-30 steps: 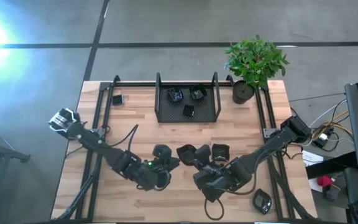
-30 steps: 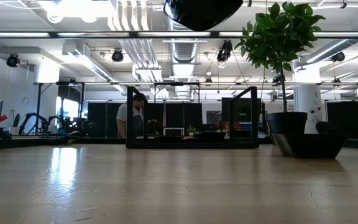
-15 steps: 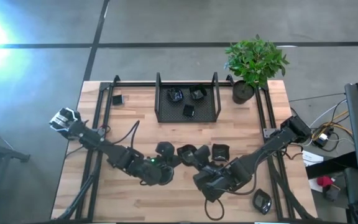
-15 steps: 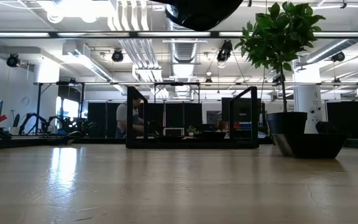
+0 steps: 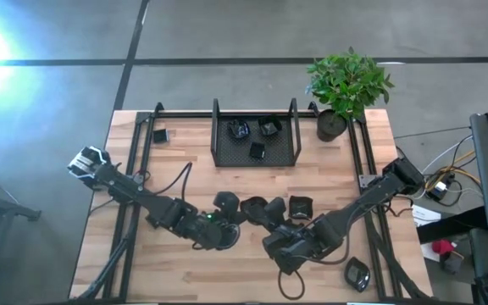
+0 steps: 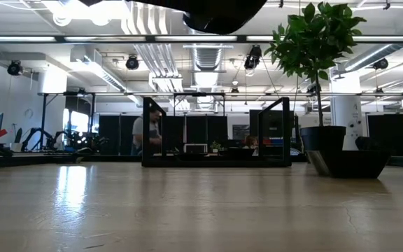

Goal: Pick & Place Mini shaped plates
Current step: Stack the black leaf-shaped plate on top of the black leaf-shaped plate on the shelf, then stack the black square plate on top of the black square plate on the shelf

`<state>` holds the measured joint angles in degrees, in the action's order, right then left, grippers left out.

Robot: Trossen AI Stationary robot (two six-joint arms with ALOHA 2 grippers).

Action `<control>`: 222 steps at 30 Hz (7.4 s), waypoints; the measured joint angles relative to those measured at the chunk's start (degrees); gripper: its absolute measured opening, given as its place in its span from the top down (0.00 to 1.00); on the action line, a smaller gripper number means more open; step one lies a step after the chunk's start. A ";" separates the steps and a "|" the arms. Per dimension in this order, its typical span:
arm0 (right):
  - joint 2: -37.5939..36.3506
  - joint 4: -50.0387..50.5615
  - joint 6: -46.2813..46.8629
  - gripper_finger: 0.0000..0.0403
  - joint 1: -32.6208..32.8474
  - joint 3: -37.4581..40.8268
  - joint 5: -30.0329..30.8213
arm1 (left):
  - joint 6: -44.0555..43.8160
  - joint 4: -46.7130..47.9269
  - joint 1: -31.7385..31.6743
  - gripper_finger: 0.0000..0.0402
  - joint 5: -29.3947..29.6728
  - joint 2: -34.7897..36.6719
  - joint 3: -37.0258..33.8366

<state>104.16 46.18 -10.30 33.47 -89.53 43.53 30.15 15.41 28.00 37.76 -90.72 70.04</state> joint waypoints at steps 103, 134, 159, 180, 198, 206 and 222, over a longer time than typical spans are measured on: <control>-12.76 31.00 32.92 0.83 3.63 -22.76 4.63 | -21.79 25.43 -63.29 1.00 -79.46 -10.51 30.01; -12.92 31.15 32.58 0.82 3.63 -22.74 4.55 | 16.38 39.52 -52.52 1.00 -33.57 -16.24 30.40; -12.92 31.11 32.60 0.82 3.65 -22.74 4.50 | 17.11 18.93 -52.51 1.00 -26.52 -16.50 12.16; -12.92 31.08 32.62 0.81 3.65 -22.74 4.50 | 16.42 11.81 -53.92 1.00 -25.31 -16.66 9.29; -12.92 31.10 32.62 0.81 3.65 -22.75 4.14 | 15.69 11.61 -54.52 0.82 -19.48 -16.72 9.33; -12.92 31.16 30.81 0.83 3.65 -22.76 4.00 | 12.59 11.50 -53.30 0.82 -23.39 -15.87 9.58; -12.92 31.22 30.66 0.83 3.65 -22.76 4.02 | 6.17 5.67 -53.45 0.82 -31.11 -19.90 9.31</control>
<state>91.24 77.39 20.36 37.12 -112.29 47.55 36.32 21.08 -25.45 6.65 -110.62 79.35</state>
